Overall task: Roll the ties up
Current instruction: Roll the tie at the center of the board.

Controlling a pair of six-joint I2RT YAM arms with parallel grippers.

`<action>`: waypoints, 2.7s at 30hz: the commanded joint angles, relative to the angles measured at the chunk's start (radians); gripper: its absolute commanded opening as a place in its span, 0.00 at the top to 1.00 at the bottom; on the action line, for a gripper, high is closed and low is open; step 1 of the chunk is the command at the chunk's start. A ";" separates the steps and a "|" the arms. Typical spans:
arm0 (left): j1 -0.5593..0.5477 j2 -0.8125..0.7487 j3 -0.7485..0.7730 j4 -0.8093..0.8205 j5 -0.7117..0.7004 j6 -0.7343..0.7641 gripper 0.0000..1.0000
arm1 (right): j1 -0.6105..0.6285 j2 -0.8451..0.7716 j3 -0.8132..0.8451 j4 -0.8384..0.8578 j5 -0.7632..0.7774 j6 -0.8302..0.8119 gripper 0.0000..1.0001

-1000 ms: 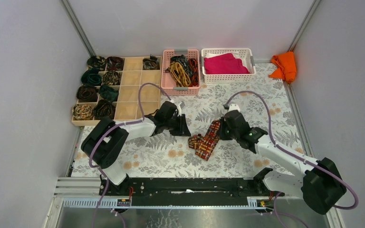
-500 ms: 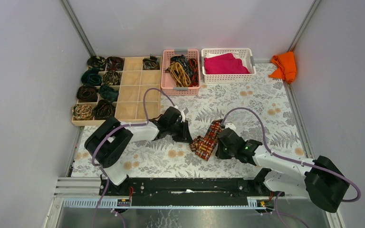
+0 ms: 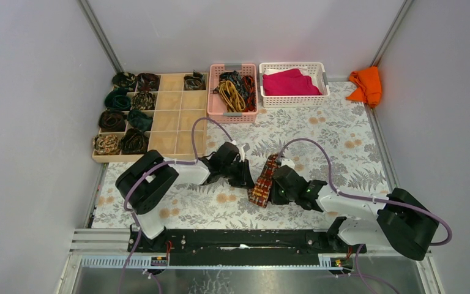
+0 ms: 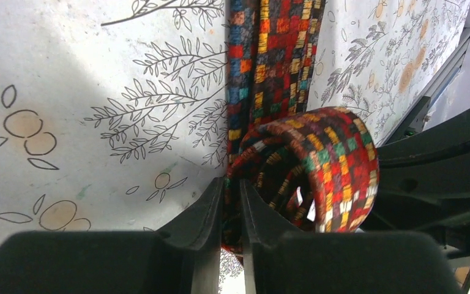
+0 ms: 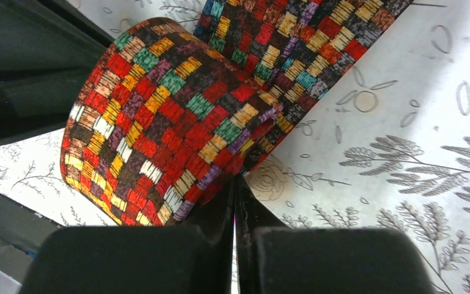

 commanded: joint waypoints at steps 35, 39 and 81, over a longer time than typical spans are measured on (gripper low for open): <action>0.013 -0.023 -0.008 -0.111 -0.173 0.016 0.83 | 0.148 0.034 0.006 -0.007 0.014 0.076 1.00; -0.014 -0.048 -0.023 -0.127 -0.185 0.002 0.85 | 0.168 0.086 0.015 0.049 -0.001 0.087 1.00; 0.141 0.228 0.297 -0.242 -0.182 0.132 0.94 | 0.006 0.532 0.406 -0.057 0.273 -0.209 1.00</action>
